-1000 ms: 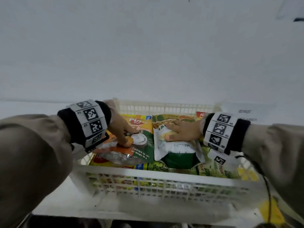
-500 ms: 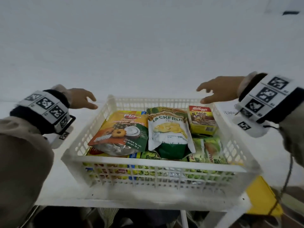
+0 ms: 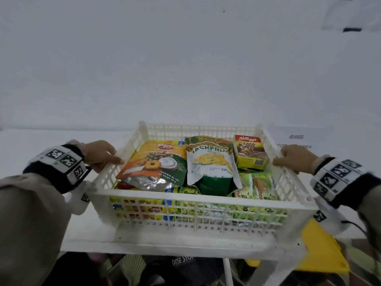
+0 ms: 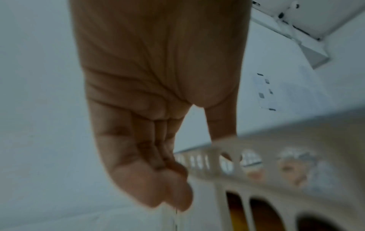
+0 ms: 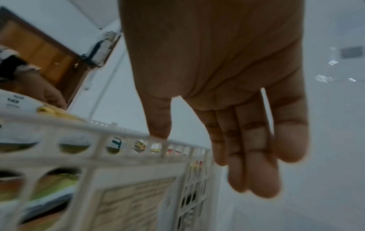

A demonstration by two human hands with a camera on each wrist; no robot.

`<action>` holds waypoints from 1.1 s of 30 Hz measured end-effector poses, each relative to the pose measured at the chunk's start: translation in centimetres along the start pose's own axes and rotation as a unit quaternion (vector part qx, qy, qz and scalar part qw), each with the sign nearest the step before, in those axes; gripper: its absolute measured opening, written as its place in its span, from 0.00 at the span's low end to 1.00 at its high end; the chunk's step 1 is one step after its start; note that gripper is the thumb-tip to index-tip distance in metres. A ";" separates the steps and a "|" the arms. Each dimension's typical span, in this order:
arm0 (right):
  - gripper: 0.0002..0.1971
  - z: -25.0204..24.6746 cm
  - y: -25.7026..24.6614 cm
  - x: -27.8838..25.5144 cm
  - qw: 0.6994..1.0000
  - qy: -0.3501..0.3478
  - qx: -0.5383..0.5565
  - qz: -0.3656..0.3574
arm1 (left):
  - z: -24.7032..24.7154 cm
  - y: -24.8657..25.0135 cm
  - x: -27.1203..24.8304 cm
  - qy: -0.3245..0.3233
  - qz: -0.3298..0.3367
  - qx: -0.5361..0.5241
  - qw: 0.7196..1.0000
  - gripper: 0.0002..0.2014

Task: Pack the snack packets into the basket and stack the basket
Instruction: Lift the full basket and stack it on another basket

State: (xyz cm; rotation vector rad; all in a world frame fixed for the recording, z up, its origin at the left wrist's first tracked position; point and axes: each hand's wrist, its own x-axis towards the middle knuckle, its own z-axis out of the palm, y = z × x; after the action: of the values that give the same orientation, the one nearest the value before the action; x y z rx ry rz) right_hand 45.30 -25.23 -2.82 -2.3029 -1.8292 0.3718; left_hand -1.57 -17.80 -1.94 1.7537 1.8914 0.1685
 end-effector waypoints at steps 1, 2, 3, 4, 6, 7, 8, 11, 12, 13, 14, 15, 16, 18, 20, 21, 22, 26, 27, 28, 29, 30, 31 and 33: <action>0.21 0.3 0.2 0.0 0.999 0.024 0.028 0.005 | 0.2 0.1 -0.2 0.012 0.006 -0.008 1.000 0.10; 0.22 0.7 0.2 0.0 0.998 0.044 0.045 0.005 | 0.5 0.0 -0.4 0.033 0.012 -0.011 0.999 0.12; 0.22 0.9 0.1 -0.1 0.996 0.064 0.058 0.006 | 0.8 0.0 -0.6 0.059 0.017 -0.005 0.998 0.15; 0.20 1.2 0.0 -0.1 0.993 0.086 0.076 0.007 | 1.1 0.0 -0.8 0.082 0.024 0.002 0.996 0.18; 0.16 1.3 -0.2 -0.3 0.987 0.124 0.103 0.019 | 1.5 -0.2 -1.2 0.111 0.033 0.005 0.993 0.21; 0.17 1.3 -0.4 -0.4 0.985 0.134 0.110 0.022 | 1.5 -0.5 -1.3 0.115 0.036 0.006 0.993 0.21; 0.19 1.2 -0.6 -0.4 0.983 0.141 0.116 0.021 | 1.4 -1.0 -1.4 0.119 0.040 0.008 0.992 0.21; 0.24 0.7 -2.3 -0.8 0.979 0.159 0.128 0.012 | -0.1 -2.7 -1.9 0.136 0.048 -0.002 0.990 0.20; 0.22 0.5 -3.2 -0.9 0.978 0.163 0.130 0.010 | -0.8 -3.3 -2.2 0.144 0.051 -0.005 0.988 0.19; 0.20 0.4 -4.2 -1.0 0.977 0.165 0.133 0.013 | -1.7 -4.0 -2.4 0.152 0.050 -0.006 0.987 0.17; 0.18 0.4 -5.2 -1.0 0.976 0.165 0.138 0.012 | -2.5 -4.9 -2.5 0.158 0.050 -0.006 0.986 0.16; 0.17 0.4 -6.4 -0.9 0.976 0.165 0.143 0.009 | -3.4 -5.8 -2.7 0.165 0.049 -0.005 0.985 0.15; 0.16 0.5 -7.8 -0.8 0.975 0.165 0.149 0.002 | -4.3 -7.0 -2.8 0.172 0.047 -0.007 0.984 0.14; 0.15 1.0 -11.0 -0.6 0.972 0.168 0.161 -0.015 | -6.0 -9.9 -2.7 0.182 0.040 -0.017 0.982 0.13; 0.13 2.0 -14.8 -0.5 0.969 0.171 0.174 -0.031 | -7.8 -13.2 -2.6 0.187 0.032 -0.019 0.982 0.10; 0.12 2.6 -16.8 -0.5 0.969 0.167 0.180 -0.036 | -8.8 -15.1 -2.5 0.189 0.028 -0.010 0.981 0.10; 0.13 3.5 -18.8 -0.4 0.969 0.159 0.185 -0.041 | -9.9 -17.0 -2.2 0.193 0.025 0.005 0.981 0.10; 0.15 7.8 -27.1 0.4 0.968 0.128 0.209 -0.048 | -14.2 -24.9 -0.9 0.202 0.005 0.064 0.977 0.15; 0.15 8.8 -29.1 0.6 0.967 0.124 0.215 -0.052 | -15.1 -26.9 -0.6 0.201 0.000 0.072 0.977 0.17; 0.15 9.9 -31.1 0.7 0.966 0.121 0.223 -0.056 | -16.0 -28.9 -0.4 0.201 -0.005 0.077 0.977 0.18; 0.14 10.9 -33.0 0.8 0.964 0.118 0.232 -0.060 | -16.8 -30.7 -0.1 0.201 -0.013 0.079 0.976 0.18; 0.13 11.9 -34.9 0.8 0.962 0.114 0.240 -0.062 | -17.6 -32.3 0.2 0.201 -0.022 0.082 0.976 0.17; 0.11 12.8 -36.8 0.9 0.961 0.110 0.244 -0.065 | -18.4 -33.9 0.5 0.200 -0.030 0.082 0.976 0.17; 0.11 14.5 -40.0 1.4 0.962 0.101 0.242 -0.071 | -19.7 -36.6 1.1 0.193 -0.043 0.082 0.977 0.17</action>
State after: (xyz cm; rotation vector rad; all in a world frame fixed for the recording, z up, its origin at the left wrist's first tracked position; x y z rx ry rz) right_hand 4.03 -14.93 -5.13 -1.7983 -1.5791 0.4806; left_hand -43.11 -16.59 -2.07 1.8434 2.3117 0.3529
